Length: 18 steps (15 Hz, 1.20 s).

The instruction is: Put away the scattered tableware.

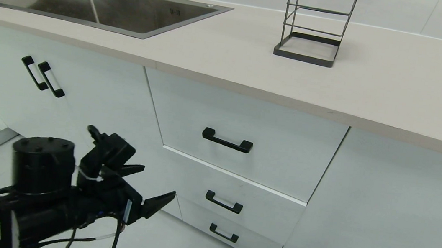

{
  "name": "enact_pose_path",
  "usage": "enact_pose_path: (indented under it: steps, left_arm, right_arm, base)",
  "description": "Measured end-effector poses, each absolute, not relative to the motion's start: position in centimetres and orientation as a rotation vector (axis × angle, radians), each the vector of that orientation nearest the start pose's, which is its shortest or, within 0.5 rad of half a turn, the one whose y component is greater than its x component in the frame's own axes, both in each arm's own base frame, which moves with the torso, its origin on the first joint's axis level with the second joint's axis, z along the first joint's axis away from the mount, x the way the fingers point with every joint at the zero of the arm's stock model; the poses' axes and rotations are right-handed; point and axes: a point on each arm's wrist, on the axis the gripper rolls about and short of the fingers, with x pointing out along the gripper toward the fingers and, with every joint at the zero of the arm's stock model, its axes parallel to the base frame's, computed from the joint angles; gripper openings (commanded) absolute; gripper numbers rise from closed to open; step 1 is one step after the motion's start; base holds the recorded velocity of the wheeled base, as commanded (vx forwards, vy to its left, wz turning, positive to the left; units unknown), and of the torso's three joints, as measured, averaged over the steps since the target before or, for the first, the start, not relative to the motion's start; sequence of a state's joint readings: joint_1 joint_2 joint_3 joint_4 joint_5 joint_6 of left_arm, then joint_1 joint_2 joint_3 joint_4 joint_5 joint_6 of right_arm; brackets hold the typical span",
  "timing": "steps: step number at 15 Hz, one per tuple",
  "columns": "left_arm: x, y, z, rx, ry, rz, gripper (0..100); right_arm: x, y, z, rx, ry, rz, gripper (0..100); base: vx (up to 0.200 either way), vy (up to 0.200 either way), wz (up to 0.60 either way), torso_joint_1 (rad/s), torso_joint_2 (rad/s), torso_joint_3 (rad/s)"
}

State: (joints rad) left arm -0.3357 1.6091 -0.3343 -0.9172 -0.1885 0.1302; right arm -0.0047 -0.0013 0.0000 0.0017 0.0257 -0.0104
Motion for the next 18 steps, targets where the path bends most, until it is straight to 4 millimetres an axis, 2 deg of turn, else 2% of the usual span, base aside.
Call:
enact_pose_path:
  steps: [5,9,12,14,17,18]
  left_arm:
    - [13.7,-4.9,15.4,0.142,0.095,-0.508,100]
    - [6.8,-2.1,16.2,0.135,-0.074,-0.418,100]
    - [2.3,-0.8,14.5,0.138,-0.117,-0.343,100]
    - [-0.1,-0.4,12.5,0.140,-0.122,-0.308,100]
    - [-1.5,-0.3,8.8,0.110,0.023,-0.224,100]
    - [-1.8,-0.3,8.3,0.095,0.017,-0.176,100]
  right_arm:
    - [-2.3,0.1,7.5,-0.010,0.000,0.021,100]
    - [-2.3,0.1,7.5,-0.010,0.000,0.021,100]
    - [-2.3,0.1,7.5,-0.011,0.000,0.021,100]
    - [-2.3,0.1,7.5,-0.012,0.000,0.022,100]
    - [-2.3,0.1,7.5,-0.011,0.000,0.021,100]
    - [-2.3,0.1,7.5,-0.011,0.000,0.021,100]
  base:
    - [0.000,0.000,0.00,0.000,0.00,0.000]
    - [0.000,0.000,0.00,0.000,0.00,0.000]
    - [0.000,0.000,0.00,0.000,0.00,0.000]
    - [0.000,0.000,0.00,0.000,0.00,0.000]
    - [0.000,0.000,-0.40,0.000,0.00,0.002]
    - [0.000,0.000,-0.60,0.007,0.01,0.002]
